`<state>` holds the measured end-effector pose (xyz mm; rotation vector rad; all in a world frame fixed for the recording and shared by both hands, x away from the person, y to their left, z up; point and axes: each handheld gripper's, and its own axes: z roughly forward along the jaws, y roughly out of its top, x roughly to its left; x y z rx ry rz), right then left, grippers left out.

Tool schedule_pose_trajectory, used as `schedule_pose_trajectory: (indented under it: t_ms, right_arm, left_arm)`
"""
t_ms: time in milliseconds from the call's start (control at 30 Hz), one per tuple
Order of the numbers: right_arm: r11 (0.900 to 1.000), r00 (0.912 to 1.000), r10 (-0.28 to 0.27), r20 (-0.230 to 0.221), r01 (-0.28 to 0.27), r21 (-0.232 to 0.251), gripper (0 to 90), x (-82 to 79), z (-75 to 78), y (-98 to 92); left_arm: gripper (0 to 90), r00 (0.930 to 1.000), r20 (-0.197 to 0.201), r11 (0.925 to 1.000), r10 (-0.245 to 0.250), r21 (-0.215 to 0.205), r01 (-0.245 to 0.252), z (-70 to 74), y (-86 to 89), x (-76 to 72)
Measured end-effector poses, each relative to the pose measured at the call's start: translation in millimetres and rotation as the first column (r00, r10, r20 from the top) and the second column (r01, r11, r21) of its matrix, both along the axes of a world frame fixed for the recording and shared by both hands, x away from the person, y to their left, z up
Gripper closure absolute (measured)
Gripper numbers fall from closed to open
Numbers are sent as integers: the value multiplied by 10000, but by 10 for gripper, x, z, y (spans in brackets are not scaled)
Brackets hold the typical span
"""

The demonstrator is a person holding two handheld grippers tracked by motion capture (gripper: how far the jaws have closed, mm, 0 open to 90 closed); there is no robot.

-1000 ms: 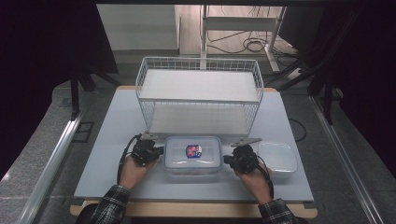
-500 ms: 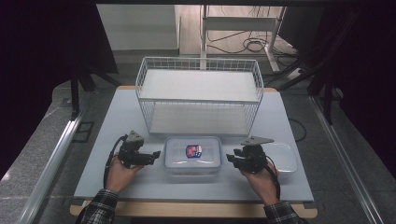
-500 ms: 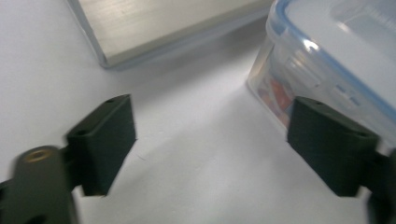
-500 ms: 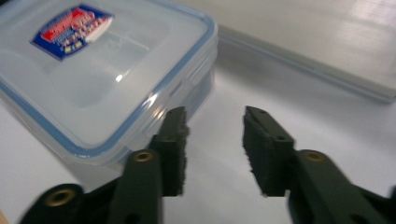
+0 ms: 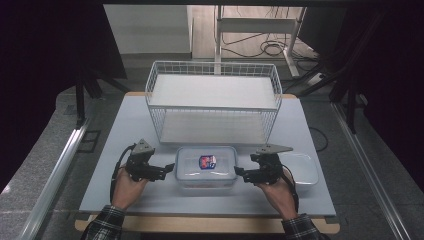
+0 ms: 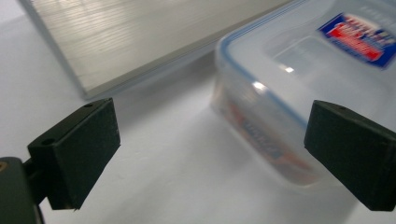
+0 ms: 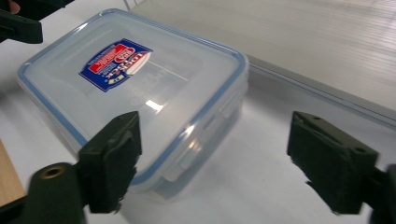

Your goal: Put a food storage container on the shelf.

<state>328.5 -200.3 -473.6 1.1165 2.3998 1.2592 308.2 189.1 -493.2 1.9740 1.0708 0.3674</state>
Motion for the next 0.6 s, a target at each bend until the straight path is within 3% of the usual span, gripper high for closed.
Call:
schedule_pose_trajectory:
  t_ms: [100, 267, 500, 533, 600]
  right_arm:
    - [9999, 9999, 99, -30, -99, -38, 110, 13, -12, 37]
    - [9992, 9983, 395, -428, -394, 18, 33, 54, -57, 170]
    - [9985, 9931, 528, -1047, -513, 165, 51, 135, -77, 253]
    - [9982, 9888, 593, -1368, -577, 160, 58, 185, -95, 277]
    - [9980, 9856, 634, -1565, -630, 71, 52, 229, -126, 295]
  left_arm:
    - [34, 9997, -68, 9997, -224, -104, 223, 40, -61, -14]
    - [10, 9972, -295, 9975, -685, 149, 690, 39, -256, -4]
    - [4, 9932, -633, 9952, -974, 23, 977, 1, -372, 57]
    - [3, 9908, -867, 9946, -1035, -83, 1032, -37, -390, 96]
    - [0, 9859, -1173, 9919, -1193, -586, 1130, -76, -377, 140]
